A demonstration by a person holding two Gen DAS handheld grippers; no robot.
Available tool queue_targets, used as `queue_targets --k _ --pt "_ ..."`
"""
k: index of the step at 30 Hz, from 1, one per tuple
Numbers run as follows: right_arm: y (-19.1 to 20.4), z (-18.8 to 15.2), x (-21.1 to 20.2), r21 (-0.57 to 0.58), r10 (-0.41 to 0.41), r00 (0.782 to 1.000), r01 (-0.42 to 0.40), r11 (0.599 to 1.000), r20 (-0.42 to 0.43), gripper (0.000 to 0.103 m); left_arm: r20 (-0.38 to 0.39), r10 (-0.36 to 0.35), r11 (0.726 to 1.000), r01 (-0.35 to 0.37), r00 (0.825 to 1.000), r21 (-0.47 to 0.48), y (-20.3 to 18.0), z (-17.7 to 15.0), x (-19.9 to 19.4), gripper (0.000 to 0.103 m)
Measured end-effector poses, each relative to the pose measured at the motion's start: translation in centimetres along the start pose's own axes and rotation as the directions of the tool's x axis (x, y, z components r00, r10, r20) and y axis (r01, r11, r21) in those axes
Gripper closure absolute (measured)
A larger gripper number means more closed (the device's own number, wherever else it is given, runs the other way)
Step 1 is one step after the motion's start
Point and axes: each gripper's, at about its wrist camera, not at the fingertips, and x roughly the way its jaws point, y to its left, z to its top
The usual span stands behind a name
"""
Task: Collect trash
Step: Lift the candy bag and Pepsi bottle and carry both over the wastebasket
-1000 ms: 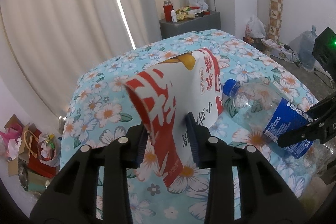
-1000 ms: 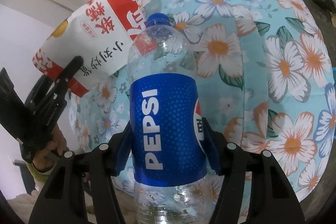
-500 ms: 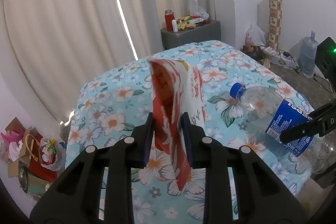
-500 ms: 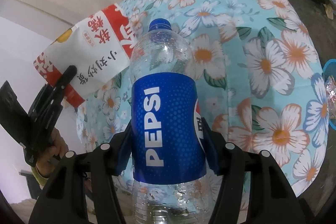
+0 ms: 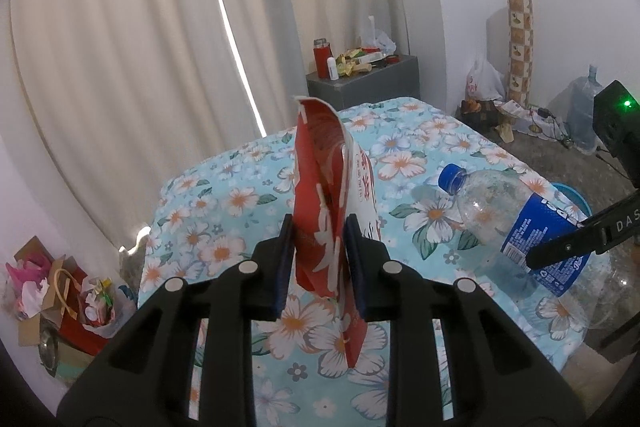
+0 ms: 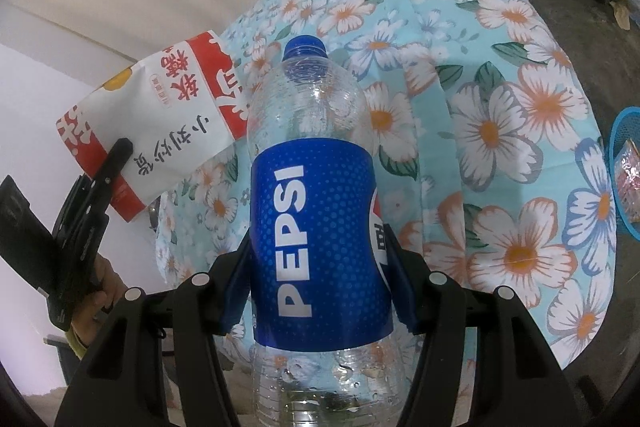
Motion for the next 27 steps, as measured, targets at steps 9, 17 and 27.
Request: queue_targets --k 9,17,27 --pt "-0.1 -0.4 -1.0 0.009 0.021 0.999 -0.022 1.0 0.028 0.045 0.021 0.011 1.0 -0.011 1.0 0.018 -0.6 0.8 -1.1 0.08" --pt "-1.1 -0.8 -2.7 0.027 0.053 0.996 -0.055 0.998 0.065 0.045 0.04 0.012 0.999 -0.014 0.999 0.048 -2.0 1.3 -1.9 0.08" --pt "-5.3 -2.5 -6.9 0.112 0.091 0.981 -0.111 0.987 0.17 0.045 0.076 -0.031 0.992 0.022 0.997 0.126 -5.9 3.5 -2.8 0.08"
